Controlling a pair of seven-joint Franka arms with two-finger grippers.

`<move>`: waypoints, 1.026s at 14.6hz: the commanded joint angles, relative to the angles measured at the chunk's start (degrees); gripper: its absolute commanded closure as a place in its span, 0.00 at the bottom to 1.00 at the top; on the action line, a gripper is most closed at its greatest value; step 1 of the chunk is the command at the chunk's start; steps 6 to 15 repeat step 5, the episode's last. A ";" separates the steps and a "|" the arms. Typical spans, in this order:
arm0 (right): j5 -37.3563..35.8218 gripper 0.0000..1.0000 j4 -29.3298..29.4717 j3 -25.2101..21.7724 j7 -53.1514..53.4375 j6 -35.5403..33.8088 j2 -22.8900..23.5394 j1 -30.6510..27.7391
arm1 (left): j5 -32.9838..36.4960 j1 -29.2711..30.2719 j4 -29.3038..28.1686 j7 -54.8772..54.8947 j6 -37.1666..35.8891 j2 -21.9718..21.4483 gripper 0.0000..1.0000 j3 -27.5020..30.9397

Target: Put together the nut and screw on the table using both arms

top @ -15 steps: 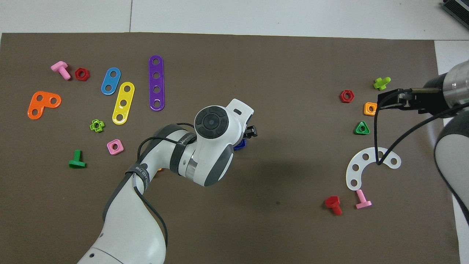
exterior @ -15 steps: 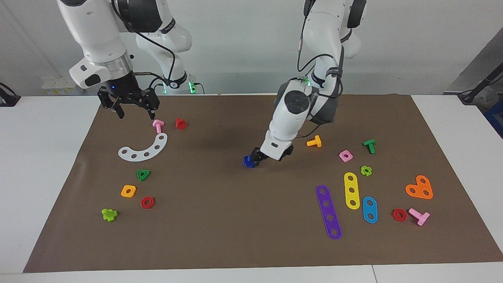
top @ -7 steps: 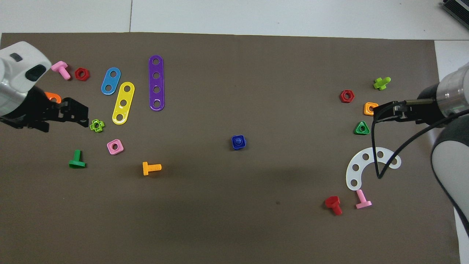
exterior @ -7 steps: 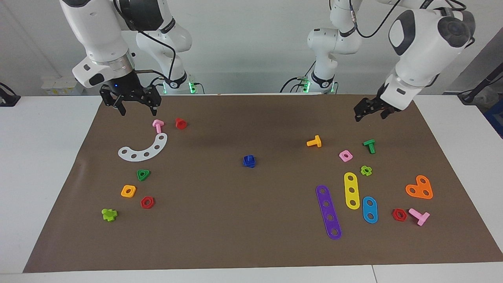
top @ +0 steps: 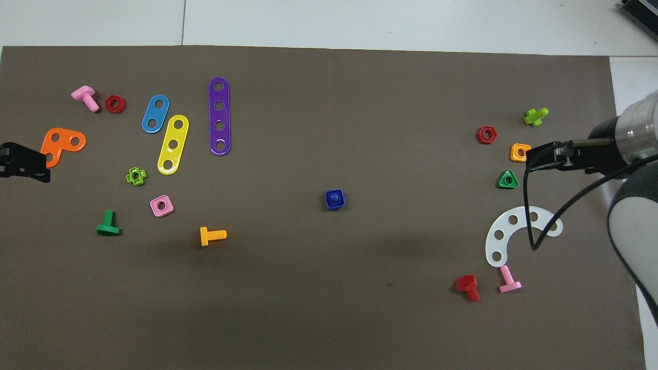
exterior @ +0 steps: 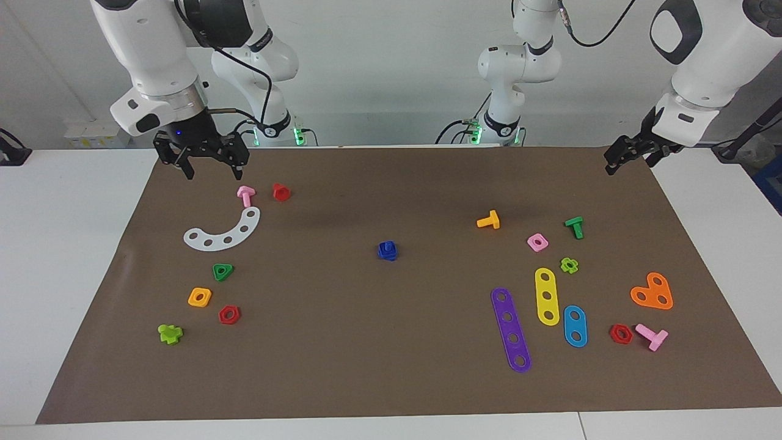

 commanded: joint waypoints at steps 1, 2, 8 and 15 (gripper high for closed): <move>1.33 0.00 -1.39 0.23 -1.56 -0.01 -1.43 -0.80 | 0.74 -0.23 1.25 2.17 2.08 0.05 0.00 -0.16; 1.33 0.00 -1.39 0.23 -1.56 -0.01 -1.43 -0.89 | -1.00 -0.14 1.61 2.08 3.75 0.23 0.00 -0.16; 1.33 0.00 -1.39 0.23 -1.56 -0.01 -1.43 -0.80 | -5.94 1.60 1.44 2.00 7.01 0.23 0.00 -0.07; 1.33 0.00 -1.39 0.23 -1.56 -0.01 -1.43 -0.80 | -5.94 1.60 1.44 2.00 7.01 0.23 0.00 -0.07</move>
